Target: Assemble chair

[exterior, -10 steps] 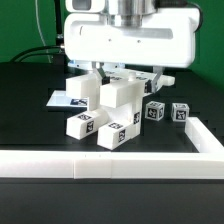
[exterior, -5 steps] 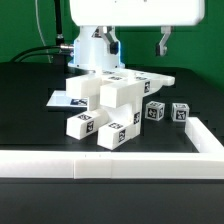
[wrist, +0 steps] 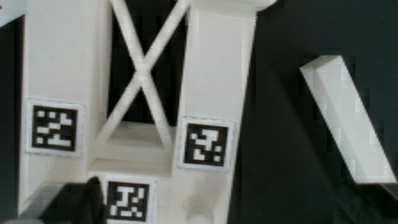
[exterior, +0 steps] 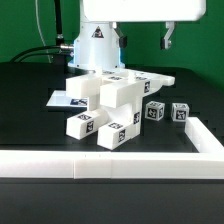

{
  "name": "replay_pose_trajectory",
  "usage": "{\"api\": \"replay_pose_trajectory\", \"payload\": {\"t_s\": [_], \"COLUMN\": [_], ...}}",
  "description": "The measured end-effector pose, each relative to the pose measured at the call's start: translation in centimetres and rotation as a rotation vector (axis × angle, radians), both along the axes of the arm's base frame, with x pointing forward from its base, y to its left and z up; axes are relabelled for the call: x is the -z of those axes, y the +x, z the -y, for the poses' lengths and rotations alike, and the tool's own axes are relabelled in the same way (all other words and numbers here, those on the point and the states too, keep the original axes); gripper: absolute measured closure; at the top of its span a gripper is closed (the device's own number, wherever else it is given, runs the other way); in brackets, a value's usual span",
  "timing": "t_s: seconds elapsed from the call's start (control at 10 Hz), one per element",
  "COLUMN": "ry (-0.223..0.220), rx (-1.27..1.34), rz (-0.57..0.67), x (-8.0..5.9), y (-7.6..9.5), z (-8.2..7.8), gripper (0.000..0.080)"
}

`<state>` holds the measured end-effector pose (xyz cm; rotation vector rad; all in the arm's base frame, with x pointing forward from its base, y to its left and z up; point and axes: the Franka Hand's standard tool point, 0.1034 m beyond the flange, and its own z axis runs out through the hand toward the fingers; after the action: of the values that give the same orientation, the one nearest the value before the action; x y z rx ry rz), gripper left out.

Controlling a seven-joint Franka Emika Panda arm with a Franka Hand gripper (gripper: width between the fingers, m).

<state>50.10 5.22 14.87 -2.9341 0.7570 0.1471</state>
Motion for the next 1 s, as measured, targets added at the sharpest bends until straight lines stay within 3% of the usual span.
{"api": "replay_pose_trajectory", "payload": {"t_s": [0.1,0.2,0.4,0.8,1.0], "ry": [-0.006,0.002,0.037,0.034,0.052], "rx": [-0.091,-0.248,-0.451,-0.442,-0.668], "rz": [0.041,0.059,0.087,0.081,0.102], "x": [0.6,0.9,1.3,1.5,2.1], "y": [0.0,-1.1,-2.1,-2.2,-3.3], "z": [0.2,1.4,4.8,4.8,7.3], "gripper": [0.0151,0.0151,0.0151,0.0151,0.0151]}}
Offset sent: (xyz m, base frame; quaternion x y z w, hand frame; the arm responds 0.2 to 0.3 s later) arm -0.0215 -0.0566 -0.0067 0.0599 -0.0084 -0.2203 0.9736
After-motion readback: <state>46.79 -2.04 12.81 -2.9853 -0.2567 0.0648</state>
